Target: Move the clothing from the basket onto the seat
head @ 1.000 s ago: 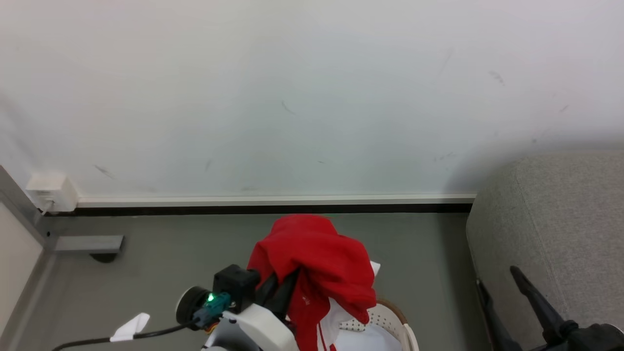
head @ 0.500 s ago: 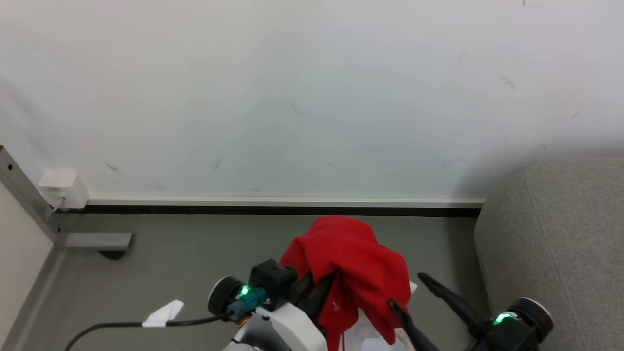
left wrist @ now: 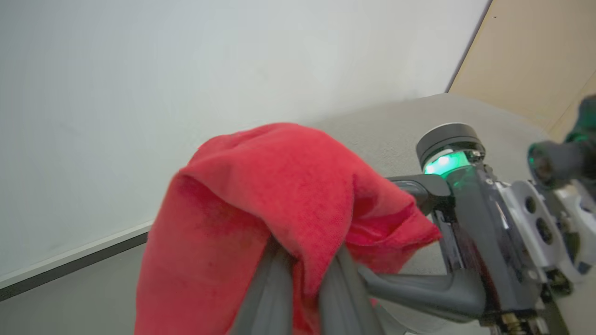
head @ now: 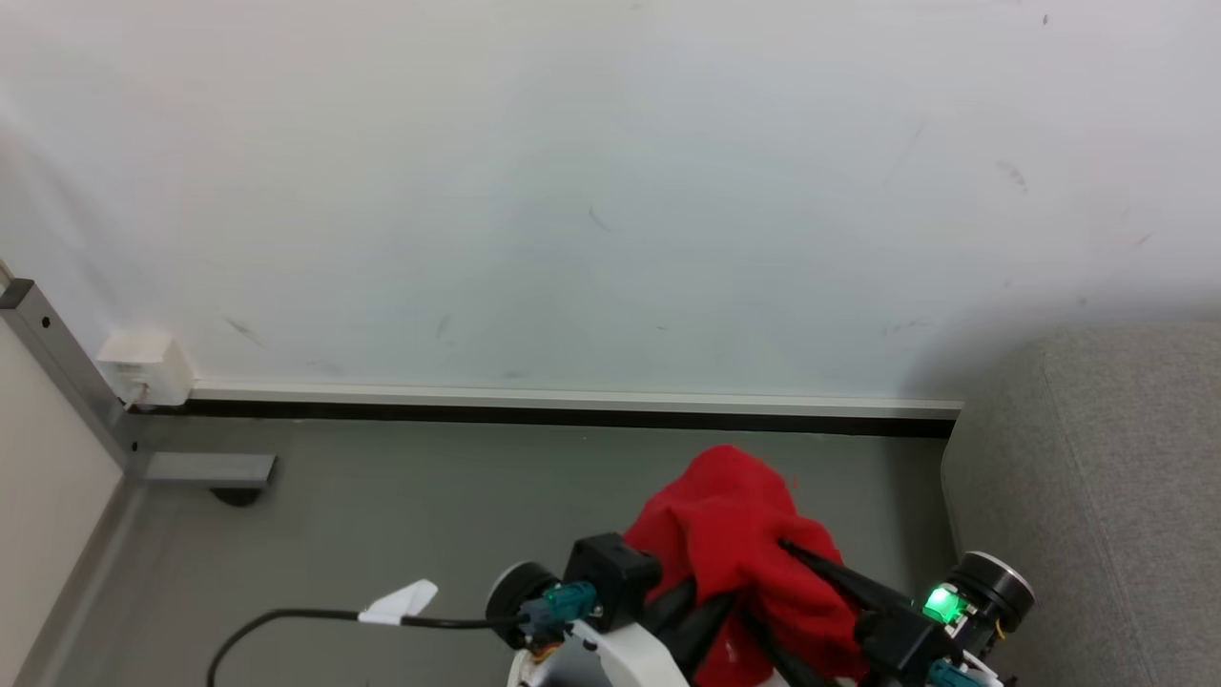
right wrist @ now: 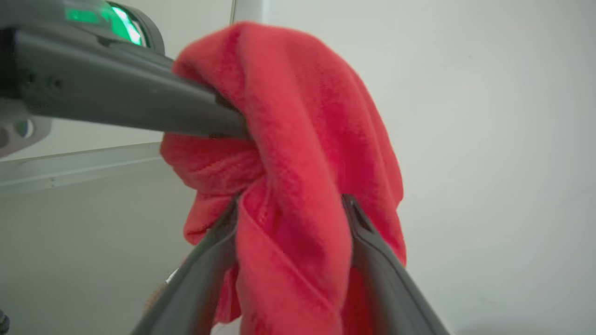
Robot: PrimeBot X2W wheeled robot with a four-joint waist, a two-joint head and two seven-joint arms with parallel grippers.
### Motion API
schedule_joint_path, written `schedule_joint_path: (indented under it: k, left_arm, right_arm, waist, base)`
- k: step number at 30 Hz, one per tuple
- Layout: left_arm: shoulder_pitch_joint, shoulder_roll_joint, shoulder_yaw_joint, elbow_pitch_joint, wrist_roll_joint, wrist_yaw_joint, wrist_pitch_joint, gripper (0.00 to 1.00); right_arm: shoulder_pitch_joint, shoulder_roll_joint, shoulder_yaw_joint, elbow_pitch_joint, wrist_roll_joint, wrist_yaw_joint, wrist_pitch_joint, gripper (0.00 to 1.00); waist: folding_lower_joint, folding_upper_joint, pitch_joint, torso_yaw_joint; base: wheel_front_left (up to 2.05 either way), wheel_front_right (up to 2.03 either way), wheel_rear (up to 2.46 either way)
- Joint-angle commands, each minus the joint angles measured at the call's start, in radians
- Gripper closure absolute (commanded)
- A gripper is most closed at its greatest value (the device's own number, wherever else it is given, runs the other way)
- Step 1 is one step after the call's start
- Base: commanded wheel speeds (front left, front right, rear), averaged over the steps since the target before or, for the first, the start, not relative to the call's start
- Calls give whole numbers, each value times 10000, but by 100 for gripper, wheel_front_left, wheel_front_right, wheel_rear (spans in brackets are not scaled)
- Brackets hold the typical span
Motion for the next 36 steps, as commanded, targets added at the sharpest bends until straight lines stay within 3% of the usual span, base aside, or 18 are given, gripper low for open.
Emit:
schedule_joint_path:
  k: [1, 4, 6, 7, 10, 13, 15, 24, 36]
  left_arm:
    - [136, -52, -63, -39, -237, -121, 92, 100]
    - [171, -135, -166, -76, -422, -229, 212, 100]
    - [151, -178, -216, -73, -494, -257, 213, 100]
    - [135, -189, -231, -63, -521, -254, 207, 100]
    - [54, -222, -164, -34, -451, -139, 7, 97]
    - [10, -212, -67, 69, -293, 66, -217, 44]
    - [22, -186, -30, 142, -268, 158, -291, 0]
    - [19, -198, 87, 549, -186, 467, -718, 0]
    - [-415, -332, -25, 935, -83, 520, -1008, 0]
  right_arm:
    - [-239, 137, 97, 287, -85, -25, -129, 0]
    - [-439, 287, 70, 800, -138, -25, -214, 2]
    - [-459, 467, 40, 1072, 67, -25, -280, 91]
    - [-486, 523, 27, 1171, 177, -25, -292, 100]
    - [-527, 537, 20, 1449, 512, -25, -334, 100]
    - [-507, 494, -86, 1571, 742, -25, -407, 100]
    - [-472, 453, -240, 1592, 915, -25, -475, 100]
    - [-312, 344, -1411, 1319, 1051, -25, -723, 100]
    - [-200, 54, -2394, 768, 1010, -25, -687, 100]
  waist:
    - [-1, -1, -15, 6]
    - [-1, -1, -10, 21]
    - [-1, -1, -12, 35]
    - [-1, -1, -14, 36]
    - [-1, -1, 5, 2]
    - [-1, -1, 31, -99]
    - [-1, -1, 57, -211]
    - [-1, -1, 344, -1242]
    - [-1, -1, 1071, -3437]
  base:
    - [0, 0, 0]
    - [0, 0, 0]
    - [0, 0, 0]
    - [0, 0, 0]
    - [0, 0, 0]
    - [0, 0, 0]
    - [0, 0, 0]
    - [0, 0, 0]
    - [0, 0, 0]
